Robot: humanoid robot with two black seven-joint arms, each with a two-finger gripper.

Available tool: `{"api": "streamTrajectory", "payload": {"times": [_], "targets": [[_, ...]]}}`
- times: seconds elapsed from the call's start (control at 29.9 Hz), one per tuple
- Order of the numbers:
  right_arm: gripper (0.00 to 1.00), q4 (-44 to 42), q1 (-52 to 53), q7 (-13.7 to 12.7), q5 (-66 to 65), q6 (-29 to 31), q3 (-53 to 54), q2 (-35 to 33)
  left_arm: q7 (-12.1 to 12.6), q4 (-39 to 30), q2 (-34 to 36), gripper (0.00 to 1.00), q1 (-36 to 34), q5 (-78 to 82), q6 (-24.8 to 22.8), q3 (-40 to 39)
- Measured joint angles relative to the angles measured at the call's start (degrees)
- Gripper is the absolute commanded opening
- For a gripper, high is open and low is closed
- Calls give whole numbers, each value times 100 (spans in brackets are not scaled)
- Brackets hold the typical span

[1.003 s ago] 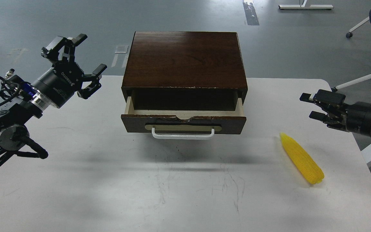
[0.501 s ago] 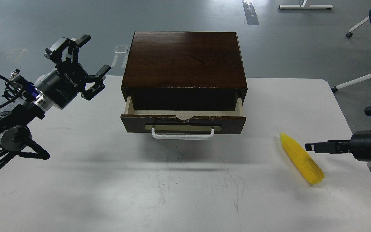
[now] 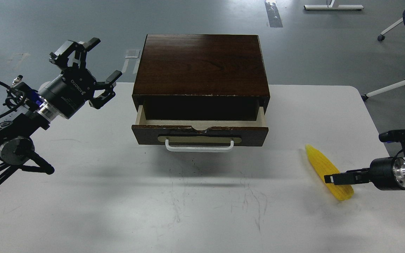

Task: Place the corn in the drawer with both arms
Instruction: 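Lower the right gripper onto the yellow corn and grasp it, then lift the corn with the right gripper and carry it over the drawer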

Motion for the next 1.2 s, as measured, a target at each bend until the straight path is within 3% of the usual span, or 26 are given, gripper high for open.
{"api": "streamTrajectory", "payload": {"times": [0.1, 0.27, 0.5, 0.77, 0.94, 1.2], "targets": [[22, 0, 13, 0, -1, -101, -77, 0, 0, -3, 0, 98, 0, 0, -4, 0], [9, 1, 35, 0, -1, -164, -120, -24, 0, -13, 0, 98, 0, 14, -5, -4], [10, 112, 559, -1, 5, -174, -115, -137, 0, -31, 2, 98, 0, 18, -41, -4], [12, 406, 3134, -1, 29, -99, -651, -122, 0, -33, 5, 98, -12, 18, -156, -4], [12, 413, 4775, -1, 78, -115, -1744, 901, 1, -31, 24, 98, -18, 18, -162, -84], [12, 448, 5762, -1, 43, -245, -2359, 2493, 1, -30, 49, 98, -24, 18, -145, -123]]}}
